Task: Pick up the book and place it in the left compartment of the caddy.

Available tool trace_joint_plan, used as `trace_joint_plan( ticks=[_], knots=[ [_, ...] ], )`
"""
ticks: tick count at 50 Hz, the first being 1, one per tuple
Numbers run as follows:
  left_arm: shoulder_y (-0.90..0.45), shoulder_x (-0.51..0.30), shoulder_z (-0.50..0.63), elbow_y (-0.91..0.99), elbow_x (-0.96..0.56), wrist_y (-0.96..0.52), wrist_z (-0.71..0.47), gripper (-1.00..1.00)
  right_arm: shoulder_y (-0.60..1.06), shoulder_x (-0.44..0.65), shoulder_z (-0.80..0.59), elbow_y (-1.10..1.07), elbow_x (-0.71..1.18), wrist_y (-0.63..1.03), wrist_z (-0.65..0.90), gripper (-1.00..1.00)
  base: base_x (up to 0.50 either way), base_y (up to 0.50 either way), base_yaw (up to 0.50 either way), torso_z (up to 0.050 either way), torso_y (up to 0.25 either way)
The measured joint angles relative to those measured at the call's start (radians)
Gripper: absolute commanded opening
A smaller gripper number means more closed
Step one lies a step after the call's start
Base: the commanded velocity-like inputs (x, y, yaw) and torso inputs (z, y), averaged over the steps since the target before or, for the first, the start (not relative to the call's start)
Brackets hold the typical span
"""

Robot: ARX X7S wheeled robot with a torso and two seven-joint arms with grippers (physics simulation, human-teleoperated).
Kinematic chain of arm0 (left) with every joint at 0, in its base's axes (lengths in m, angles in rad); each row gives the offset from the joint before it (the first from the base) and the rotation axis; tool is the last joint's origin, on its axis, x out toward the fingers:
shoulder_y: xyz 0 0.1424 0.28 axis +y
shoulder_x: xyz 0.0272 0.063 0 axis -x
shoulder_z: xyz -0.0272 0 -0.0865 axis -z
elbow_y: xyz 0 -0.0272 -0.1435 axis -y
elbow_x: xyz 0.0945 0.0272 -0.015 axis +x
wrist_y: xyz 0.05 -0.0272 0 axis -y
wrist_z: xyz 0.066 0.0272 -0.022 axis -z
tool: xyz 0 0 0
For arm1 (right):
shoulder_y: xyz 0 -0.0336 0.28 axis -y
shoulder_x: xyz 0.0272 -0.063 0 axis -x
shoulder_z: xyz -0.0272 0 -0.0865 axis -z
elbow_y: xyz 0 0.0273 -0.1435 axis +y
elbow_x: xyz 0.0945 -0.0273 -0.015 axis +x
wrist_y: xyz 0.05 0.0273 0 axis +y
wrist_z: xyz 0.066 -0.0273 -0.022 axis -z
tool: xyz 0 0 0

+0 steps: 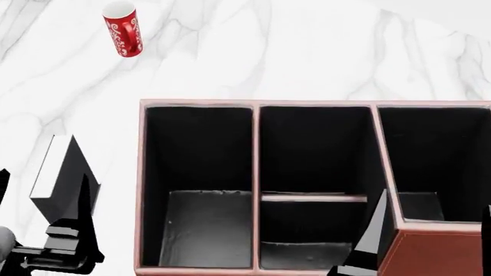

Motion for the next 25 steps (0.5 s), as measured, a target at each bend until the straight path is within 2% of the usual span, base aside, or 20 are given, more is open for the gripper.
trace_joint_plan(
  ticks=[25],
  knots=[
    [-0.219,-0.015,0.058,-0.279,0.029,-0.096,0.050,1.00,0.002,0.007,-0.008,0.001,0.008,-0.006,0.005,1.00,0.00,0.00,0.00,0.000,0.000]
  ],
)
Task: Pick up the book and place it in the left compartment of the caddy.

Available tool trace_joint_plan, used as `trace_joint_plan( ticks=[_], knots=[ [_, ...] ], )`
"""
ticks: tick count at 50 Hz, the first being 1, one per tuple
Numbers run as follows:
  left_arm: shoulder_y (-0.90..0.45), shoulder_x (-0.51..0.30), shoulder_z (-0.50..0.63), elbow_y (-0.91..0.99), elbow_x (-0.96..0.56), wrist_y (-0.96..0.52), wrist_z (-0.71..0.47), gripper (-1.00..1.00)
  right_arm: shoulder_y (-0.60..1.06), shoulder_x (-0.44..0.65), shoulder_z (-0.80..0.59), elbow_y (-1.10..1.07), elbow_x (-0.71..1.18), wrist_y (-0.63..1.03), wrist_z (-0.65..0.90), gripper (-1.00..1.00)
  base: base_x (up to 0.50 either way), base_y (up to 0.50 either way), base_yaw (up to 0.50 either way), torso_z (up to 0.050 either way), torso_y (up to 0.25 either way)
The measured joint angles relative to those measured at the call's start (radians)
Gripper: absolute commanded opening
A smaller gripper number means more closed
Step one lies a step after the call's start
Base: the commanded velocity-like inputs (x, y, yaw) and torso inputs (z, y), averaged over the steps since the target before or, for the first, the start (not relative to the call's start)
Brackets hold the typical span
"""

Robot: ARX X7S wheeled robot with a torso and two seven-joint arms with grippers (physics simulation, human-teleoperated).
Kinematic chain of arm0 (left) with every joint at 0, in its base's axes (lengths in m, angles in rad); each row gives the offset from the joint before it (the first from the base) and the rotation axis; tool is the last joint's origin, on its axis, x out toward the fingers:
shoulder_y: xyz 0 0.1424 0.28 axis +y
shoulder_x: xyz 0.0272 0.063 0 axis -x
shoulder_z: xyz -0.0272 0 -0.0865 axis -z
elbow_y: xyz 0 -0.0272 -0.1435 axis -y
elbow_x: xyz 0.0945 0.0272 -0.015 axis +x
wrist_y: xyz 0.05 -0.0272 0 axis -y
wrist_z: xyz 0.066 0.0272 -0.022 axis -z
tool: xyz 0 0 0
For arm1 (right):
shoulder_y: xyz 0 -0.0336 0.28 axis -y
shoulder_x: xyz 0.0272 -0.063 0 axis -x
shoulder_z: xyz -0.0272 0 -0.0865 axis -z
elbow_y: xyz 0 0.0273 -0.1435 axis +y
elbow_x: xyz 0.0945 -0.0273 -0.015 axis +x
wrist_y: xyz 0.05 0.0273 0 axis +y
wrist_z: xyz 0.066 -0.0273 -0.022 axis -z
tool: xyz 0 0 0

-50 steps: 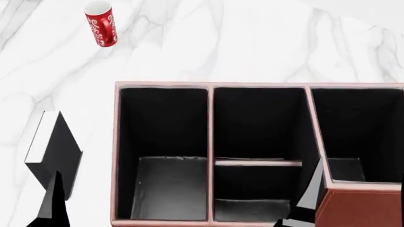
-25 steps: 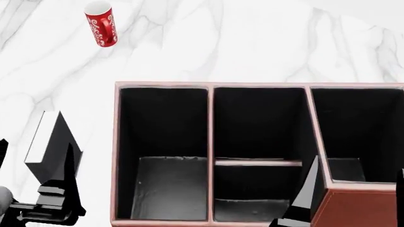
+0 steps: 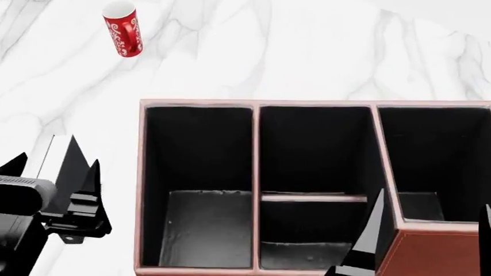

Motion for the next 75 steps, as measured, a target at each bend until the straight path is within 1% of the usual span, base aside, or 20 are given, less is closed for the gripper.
trace_joint_plan(
  ticks=[16,52,58,68,69,75],
  knots=[
    [-0.063,0.009,0.012,-0.173,0.017,0.020,0.038,1.00,0.003,0.005,-0.006,0.000,0.003,0.000,0.005,1.00,0.00,0.00,0.00,0.000,0.000],
    [-0.099,0.045,0.001,-0.510,0.052,0.164,0.101,1.00,0.007,0.014,-0.021,0.006,0.004,-0.003,0.014,1.00,0.00,0.00,0.00,0.000,0.000],
    [-0.103,0.056,-0.002,-0.562,0.051,0.190,0.114,1.00,0.007,0.015,-0.024,0.008,0.004,-0.004,0.015,1.00,0.00,0.00,0.00,0.000,0.000],
    [-0.112,0.066,-0.004,-0.598,0.041,0.192,0.121,1.00,0.008,0.018,-0.028,0.009,0.004,-0.005,0.018,1.00,0.00,0.00,0.00,0.000,0.000],
    [-0.113,0.067,-0.004,-0.603,0.040,0.194,0.122,-1.00,0.008,0.018,-0.028,0.009,0.004,-0.005,0.018,1.00,0.00,0.00,0.00,0.000,0.000],
    [-0.115,0.070,-0.005,-0.615,0.039,0.195,0.119,-1.00,0.009,0.019,-0.031,0.010,0.004,-0.006,0.020,1.00,0.00,0.00,0.00,0.000,0.000]
  ],
)
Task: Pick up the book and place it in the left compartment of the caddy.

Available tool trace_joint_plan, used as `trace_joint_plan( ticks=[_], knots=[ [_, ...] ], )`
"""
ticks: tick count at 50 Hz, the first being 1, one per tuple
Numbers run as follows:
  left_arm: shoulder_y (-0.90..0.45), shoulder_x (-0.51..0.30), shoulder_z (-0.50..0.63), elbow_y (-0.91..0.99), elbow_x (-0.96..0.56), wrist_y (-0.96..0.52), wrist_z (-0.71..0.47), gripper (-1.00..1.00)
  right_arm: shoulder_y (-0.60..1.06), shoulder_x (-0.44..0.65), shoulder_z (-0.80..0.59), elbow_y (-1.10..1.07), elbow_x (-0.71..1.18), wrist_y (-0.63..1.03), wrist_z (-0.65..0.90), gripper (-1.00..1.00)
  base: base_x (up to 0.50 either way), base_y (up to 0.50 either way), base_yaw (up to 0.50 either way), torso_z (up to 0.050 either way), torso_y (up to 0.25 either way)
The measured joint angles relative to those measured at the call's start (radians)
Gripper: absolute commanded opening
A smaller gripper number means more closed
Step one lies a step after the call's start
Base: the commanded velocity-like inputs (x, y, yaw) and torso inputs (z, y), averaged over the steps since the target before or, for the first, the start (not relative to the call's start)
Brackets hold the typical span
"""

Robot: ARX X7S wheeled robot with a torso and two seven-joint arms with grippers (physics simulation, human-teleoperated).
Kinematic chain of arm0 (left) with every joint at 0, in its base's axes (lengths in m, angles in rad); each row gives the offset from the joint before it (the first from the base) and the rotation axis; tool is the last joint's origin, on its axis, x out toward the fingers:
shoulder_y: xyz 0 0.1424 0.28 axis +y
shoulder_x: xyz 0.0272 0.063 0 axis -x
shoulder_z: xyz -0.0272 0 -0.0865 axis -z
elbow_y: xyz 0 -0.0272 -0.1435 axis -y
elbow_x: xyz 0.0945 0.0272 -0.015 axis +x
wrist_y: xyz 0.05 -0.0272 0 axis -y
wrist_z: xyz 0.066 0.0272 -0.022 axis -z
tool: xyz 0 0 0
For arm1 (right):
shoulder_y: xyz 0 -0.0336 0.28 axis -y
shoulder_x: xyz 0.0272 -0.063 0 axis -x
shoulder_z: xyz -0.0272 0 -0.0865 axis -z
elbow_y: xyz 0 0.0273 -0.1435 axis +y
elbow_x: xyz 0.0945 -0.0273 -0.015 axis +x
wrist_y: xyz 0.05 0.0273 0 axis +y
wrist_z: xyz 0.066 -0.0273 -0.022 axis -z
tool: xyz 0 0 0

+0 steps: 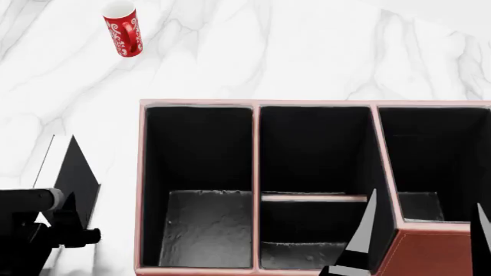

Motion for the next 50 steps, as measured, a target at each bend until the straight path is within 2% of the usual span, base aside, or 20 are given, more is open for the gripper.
trace_joint_plan(
  ticks=[28,37,50],
  knots=[
    [0.018,-0.016,0.001,0.033,0.004,0.000,-0.024,-1.00,0.008,0.005,-0.014,0.008,0.001,-0.002,0.005,1.00,0.00,0.00,0.00,0.000,0.000],
    [0.036,-0.053,-0.015,0.204,-0.035,-0.077,-0.075,-1.00,0.008,0.007,-0.017,0.006,0.002,-0.001,0.009,1.00,0.00,0.00,0.00,0.000,0.002],
    [0.026,-0.119,-0.066,0.555,-0.131,-0.246,-0.192,-1.00,0.007,0.011,-0.020,0.003,0.003,-0.001,0.013,1.00,0.00,0.00,0.00,0.000,0.002]
  ],
)
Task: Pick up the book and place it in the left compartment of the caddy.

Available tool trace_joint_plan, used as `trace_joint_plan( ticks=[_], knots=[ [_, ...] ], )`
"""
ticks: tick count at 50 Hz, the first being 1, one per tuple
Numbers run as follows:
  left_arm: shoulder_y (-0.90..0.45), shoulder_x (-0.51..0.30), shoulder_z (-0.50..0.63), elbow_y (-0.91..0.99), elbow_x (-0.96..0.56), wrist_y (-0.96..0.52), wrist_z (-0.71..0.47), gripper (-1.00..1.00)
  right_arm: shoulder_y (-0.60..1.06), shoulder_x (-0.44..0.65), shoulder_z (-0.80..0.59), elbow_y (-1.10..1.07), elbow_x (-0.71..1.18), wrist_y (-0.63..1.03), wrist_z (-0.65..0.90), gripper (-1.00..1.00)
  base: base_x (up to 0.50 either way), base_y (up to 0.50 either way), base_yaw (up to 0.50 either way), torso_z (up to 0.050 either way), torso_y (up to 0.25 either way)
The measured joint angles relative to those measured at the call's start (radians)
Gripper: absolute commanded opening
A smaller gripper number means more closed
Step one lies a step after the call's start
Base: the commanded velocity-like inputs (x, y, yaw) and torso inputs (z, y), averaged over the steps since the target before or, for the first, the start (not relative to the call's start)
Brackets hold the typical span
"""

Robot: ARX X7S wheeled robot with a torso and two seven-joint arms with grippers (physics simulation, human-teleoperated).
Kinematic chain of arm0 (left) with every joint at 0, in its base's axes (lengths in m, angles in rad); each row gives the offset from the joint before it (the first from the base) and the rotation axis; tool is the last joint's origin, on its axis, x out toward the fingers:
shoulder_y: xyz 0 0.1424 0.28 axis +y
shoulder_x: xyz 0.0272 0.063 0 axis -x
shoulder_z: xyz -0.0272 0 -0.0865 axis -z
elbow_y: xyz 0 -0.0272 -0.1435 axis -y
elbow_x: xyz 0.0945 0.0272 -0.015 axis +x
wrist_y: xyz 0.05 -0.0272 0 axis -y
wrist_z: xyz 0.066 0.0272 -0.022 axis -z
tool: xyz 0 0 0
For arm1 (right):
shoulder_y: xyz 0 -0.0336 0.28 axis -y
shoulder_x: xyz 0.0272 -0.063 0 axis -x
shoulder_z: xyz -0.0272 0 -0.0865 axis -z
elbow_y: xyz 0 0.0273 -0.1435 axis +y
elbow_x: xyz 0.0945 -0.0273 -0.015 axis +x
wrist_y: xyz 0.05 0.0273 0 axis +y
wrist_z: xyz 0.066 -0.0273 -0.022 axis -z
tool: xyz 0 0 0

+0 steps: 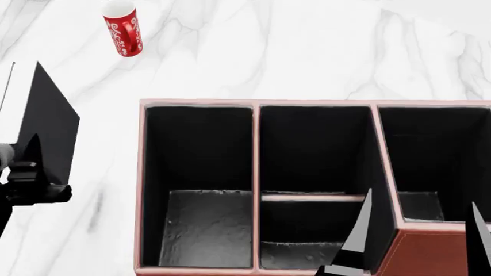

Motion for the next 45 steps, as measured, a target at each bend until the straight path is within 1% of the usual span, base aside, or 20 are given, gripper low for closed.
trace_joint_plan(
  ticks=[11,18,29,33,36,38,42,45],
  knots=[
    [-0.067,-0.042,-0.056,0.298,-0.160,-0.183,-0.120,-1.00,-0.001,0.002,-0.001,0.002,0.001,-0.003,0.004,1.00,0.00,0.00,0.00,0.000,0.002],
    [-0.124,-0.057,-0.080,0.449,-0.273,-0.285,-0.196,-1.00,-0.001,0.003,-0.002,0.005,0.001,-0.008,0.005,1.00,0.00,0.00,0.00,0.000,0.000],
    [-0.156,-0.039,-0.111,0.622,-0.481,-0.380,-0.349,-1.00,-0.002,0.006,-0.001,0.003,0.003,-0.011,0.009,1.00,0.00,0.00,0.00,0.000,0.002],
    [-0.165,-0.034,-0.102,0.676,-0.578,-0.380,-0.440,-1.00,-0.002,0.007,-0.001,0.001,0.005,-0.011,0.010,1.00,0.00,0.00,0.00,0.000,0.000],
    [-0.186,-0.065,-0.035,0.705,-0.626,-0.325,-0.511,-1.00,-0.002,0.008,-0.001,0.000,0.006,-0.012,0.011,1.00,0.00,0.00,0.00,0.000,0.003],
    [-0.213,-0.098,0.045,0.720,-0.644,-0.262,-0.563,-1.00,-0.002,0.009,-0.001,-0.001,0.007,-0.012,0.012,1.00,0.00,0.00,0.00,0.000,0.000],
    [-0.305,-0.174,0.270,0.744,-0.649,-0.093,-0.664,-1.00,-0.002,0.010,-0.001,-0.003,0.008,-0.012,0.013,1.00,0.00,0.00,0.00,0.000,0.002],
    [-0.378,-0.213,0.430,0.757,-0.652,0.018,-0.740,-1.00,-0.002,0.011,-0.001,-0.004,0.009,-0.012,0.014,1.00,0.00,0.00,0.00,0.000,0.000]
  ],
)
